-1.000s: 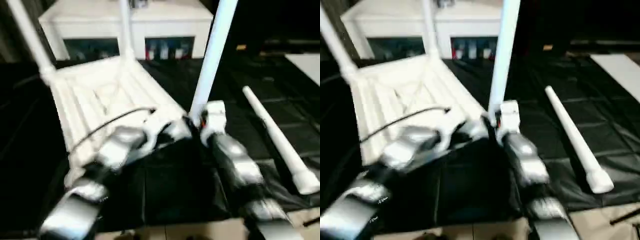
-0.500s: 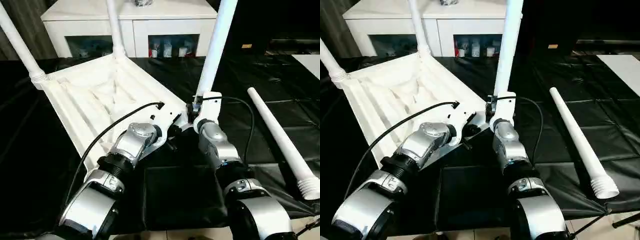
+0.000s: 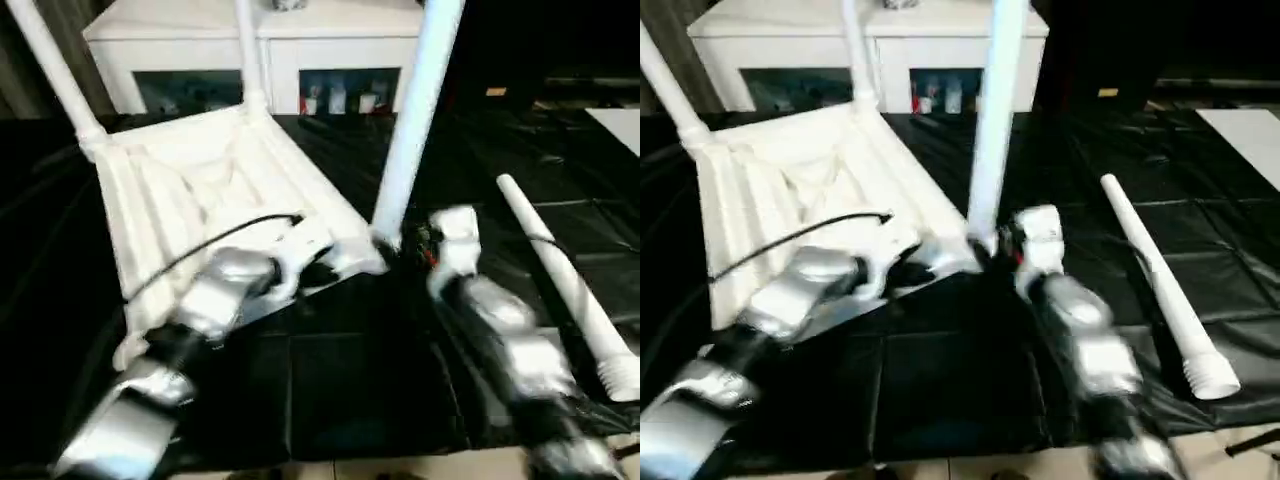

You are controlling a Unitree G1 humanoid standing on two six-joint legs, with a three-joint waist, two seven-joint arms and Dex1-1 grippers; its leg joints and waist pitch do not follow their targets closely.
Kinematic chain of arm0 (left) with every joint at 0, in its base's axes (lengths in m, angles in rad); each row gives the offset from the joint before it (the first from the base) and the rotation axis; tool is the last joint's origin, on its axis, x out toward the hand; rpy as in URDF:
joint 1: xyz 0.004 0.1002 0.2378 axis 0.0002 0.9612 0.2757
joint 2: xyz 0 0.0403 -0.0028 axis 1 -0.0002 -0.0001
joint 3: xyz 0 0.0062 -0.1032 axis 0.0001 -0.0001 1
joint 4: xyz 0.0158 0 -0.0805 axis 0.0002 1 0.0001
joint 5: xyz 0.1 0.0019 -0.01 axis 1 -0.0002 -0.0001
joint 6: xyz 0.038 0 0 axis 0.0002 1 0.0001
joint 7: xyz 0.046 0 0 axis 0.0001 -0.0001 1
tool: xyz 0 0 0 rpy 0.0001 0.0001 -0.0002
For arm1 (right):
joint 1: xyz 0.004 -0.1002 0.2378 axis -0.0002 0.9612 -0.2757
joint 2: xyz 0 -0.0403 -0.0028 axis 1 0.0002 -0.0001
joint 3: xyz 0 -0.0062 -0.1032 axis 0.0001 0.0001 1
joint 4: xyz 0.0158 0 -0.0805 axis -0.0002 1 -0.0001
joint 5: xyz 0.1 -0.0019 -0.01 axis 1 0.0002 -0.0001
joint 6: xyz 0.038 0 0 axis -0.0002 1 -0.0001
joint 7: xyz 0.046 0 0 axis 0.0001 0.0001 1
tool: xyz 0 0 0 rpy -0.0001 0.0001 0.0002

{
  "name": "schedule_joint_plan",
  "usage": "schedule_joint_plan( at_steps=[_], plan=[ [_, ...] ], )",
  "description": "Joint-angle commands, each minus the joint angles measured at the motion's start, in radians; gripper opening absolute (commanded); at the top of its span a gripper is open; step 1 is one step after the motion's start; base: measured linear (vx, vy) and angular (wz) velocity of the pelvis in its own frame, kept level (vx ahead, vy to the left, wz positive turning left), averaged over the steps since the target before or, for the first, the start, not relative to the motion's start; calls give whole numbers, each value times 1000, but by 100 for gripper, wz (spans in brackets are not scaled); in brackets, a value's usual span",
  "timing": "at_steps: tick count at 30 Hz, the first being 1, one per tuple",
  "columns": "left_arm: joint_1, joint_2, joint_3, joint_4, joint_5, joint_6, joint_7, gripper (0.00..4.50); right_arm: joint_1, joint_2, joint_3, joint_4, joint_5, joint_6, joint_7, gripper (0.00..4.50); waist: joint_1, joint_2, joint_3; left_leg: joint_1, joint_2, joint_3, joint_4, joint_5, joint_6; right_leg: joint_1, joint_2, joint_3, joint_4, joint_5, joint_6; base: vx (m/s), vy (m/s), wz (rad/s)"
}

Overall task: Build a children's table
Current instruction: Rotate leg to tighten

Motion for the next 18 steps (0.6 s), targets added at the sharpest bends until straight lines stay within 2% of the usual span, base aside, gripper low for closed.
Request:
schedule_joint_plan(
  at_steps=[1,2,3,5,6,7,8,12,15,16,18],
  plan=[
    [13,22,-38,-86,-32,-56,-135,0,15,-46,23,-31,13,19,114,443,2,0,-78,37,88,-54,-89,-298,8,38,-67,40,-63,-206,-228,0,0,0],
    [19,32,-45,-97,-33,-58,-156,0,19,-59,29,-33,12,19,131,443,3,4,-78,43,87,-52,-87,-304,4,30,-66,39,-64,-208,-236,0,0,0],
    [22,39,-50,-103,-31,-58,-165,0,21,-69,31,-35,17,21,151,443,2,2,-76,43,87,-51,-88,-313,1,28,-64,40,-66,-221,-238,0,0,0],
    [24,46,-53,-111,-25,-50,-169,0,23,-95,39,-43,23,17,195,443,6,5,-72,50,89,-53,-91,-369,-26,23,-67,41,-71,-293,-230,0,0,0],
    [25,47,-52,-115,-25,-44,-169,0,20,-111,48,-41,20,5,227,443,7,4,-72,52,90,-55,-92,-378,-34,24,-67,40,-71,-302,-227,0,0,0],
    [25,47,-52,-115,-25,-44,-169,0,20,-111,48,-41,20,5,227,443,9,4,-70,56,91,-54,-94,-393,-46,19,-65,42,-73,-311,-222,0,0,0],
    [25,49,-53,-119,-25,-40,-172,0,14,-123,55,-34,13,-10,248,443,8,5,-70,55,90,-55,-94,-404,-55,19,-66,42,-71,-310,-220,0,0,0],
    [30,59,-53,-131,-30,-41,-190,0,1,-143,55,-45,32,-21,321,443,8,-5,-70,48,90,-56,-94,-396,-46,23,-71,44,-73,-330,-210,0,0,0],
    [33,62,-52,-137,-30,-37,-197,0,-6,-137,55,-42,28,-26,338,443,10,-4,-71,45,89,-56,-91,-364,-31,24,-72,44,-73,-328,-211,0,0,0],
    [33,62,-52,-138,-30,-36,-198,0,-10,-135,56,-35,25,-27,337,443,9,-9,-72,44,89,-56,-91,-358,-29,25,-72,44,-73,-326,-212,0,0,0],
    [34,62,-51,-140,-29,-33,-198,0,-13,-132,56,-27,25,-26,338,443,9,-6,-72,42,90,-57,-91,-348,-26,26,-72,43,-70,-324,-213,0,0,0]
  ],
)
